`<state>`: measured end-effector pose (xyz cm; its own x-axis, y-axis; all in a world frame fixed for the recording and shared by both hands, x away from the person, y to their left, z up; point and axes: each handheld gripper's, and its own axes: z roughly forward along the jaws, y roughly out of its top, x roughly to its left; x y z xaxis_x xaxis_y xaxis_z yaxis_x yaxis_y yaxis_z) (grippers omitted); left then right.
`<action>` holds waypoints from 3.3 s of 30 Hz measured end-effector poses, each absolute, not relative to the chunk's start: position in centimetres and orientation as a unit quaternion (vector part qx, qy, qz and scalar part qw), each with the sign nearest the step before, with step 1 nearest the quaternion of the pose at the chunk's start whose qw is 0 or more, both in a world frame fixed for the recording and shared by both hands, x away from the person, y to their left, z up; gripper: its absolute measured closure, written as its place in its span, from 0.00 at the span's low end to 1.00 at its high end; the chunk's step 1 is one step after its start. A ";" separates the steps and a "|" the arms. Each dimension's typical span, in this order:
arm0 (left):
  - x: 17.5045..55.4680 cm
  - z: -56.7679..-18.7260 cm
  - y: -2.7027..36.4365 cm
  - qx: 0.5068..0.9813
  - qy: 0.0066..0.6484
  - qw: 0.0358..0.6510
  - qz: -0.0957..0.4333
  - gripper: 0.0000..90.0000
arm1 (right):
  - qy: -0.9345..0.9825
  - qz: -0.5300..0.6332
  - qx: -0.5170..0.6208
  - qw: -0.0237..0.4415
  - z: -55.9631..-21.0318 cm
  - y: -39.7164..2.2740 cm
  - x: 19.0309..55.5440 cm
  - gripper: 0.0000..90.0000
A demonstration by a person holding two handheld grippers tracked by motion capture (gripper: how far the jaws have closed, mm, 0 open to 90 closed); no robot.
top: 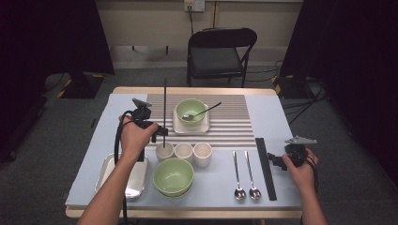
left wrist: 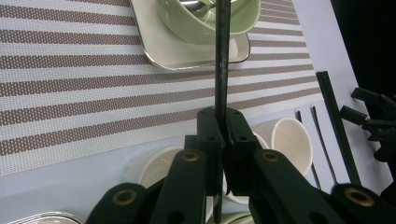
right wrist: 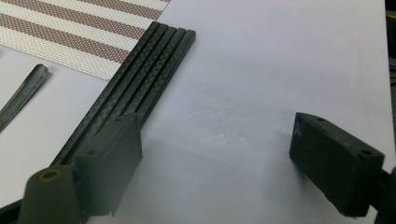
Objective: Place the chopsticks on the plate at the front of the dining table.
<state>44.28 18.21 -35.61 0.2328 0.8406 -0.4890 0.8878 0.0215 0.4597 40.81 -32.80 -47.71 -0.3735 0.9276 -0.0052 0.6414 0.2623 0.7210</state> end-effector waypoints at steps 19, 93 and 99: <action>46.6 -35.8 18.2 0.687 0.637 0.349 -0.035 0.96 | 0.763 0.324 0.513 0.222 -47.7 -32.8 40.8 0.17; 50.7 -37.4 18.2 0.655 0.674 0.340 -0.043 0.96 | 0.763 0.324 0.514 0.221 -47.7 -32.8 40.8 0.17; 50.7 -37.5 18.1 0.657 0.675 0.334 -0.040 0.96 | 0.763 0.324 0.514 0.221 -47.7 -32.8 40.8 0.17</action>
